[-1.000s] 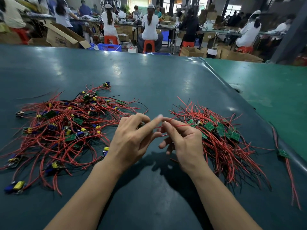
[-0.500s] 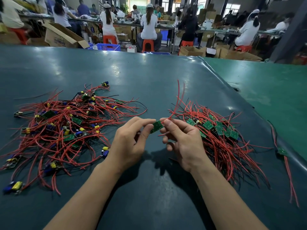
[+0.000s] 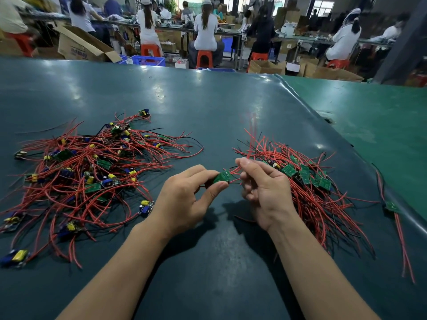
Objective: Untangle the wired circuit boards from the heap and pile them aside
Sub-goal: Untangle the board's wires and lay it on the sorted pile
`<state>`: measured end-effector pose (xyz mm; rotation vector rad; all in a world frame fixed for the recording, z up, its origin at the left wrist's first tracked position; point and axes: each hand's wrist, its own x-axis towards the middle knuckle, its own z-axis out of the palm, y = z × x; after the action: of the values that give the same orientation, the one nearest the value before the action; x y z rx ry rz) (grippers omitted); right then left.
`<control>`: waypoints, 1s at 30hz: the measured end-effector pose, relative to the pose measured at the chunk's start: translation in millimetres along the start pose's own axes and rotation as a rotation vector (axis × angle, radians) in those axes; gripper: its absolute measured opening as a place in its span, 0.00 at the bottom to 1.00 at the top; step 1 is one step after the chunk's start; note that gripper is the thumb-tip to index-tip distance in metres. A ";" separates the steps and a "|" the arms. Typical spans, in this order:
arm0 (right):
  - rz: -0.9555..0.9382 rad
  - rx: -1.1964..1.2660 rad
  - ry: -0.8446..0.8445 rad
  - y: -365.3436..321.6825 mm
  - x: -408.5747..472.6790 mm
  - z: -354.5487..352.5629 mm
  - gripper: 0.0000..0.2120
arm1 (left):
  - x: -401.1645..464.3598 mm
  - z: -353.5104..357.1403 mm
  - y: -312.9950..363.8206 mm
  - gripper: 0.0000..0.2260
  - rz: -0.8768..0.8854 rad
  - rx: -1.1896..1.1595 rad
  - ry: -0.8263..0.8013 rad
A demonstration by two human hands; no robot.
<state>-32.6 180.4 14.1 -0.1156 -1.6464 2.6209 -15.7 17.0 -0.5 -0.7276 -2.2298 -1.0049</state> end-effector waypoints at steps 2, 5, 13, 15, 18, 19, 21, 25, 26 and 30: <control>-0.064 0.050 0.105 -0.9 3.4 -0.4 0.04 | 0.9 0.8 0.5 0.10 0.000 0.013 0.016; -0.182 0.104 0.260 -5.7 9.2 -5.9 0.08 | 0.4 -1.6 -2.6 0.10 -0.002 0.011 0.027; -0.449 0.071 0.471 -11.1 9.2 -11.7 0.10 | 0.4 -3.5 -8.5 0.11 0.026 0.035 0.010; -0.484 0.095 0.489 -10.5 7.5 -11.0 0.09 | 0.5 -2.8 -8.5 0.11 0.032 0.035 0.011; -0.496 0.154 0.427 -8.0 4.6 -9.9 0.07 | -0.8 -1.1 -8.9 0.11 0.025 0.053 0.036; -0.463 0.158 0.384 -6.7 4.2 -9.2 0.06 | -1.0 -1.0 -9.7 0.11 0.013 0.059 0.075; -0.304 0.113 0.267 -3.1 3.0 -6.0 0.12 | -0.9 -1.8 -10.9 0.12 -0.010 0.072 0.176; 0.040 -0.071 -0.116 7.1 -5.9 4.6 0.22 | -2.2 -1.4 -10.8 0.12 -0.012 0.060 0.173; 0.061 -0.081 -0.178 8.8 -8.2 5.8 0.19 | -3.2 -1.1 -10.2 0.12 -0.007 0.048 0.129; -0.027 -0.096 -0.171 6.2 -9.4 4.8 0.09 | -3.5 0.0 -6.6 0.13 0.015 0.058 0.024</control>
<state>-23.6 172.7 10.9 0.1300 -1.8119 2.5962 -17.8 12.4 -6.1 -0.7020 -2.2206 -0.9334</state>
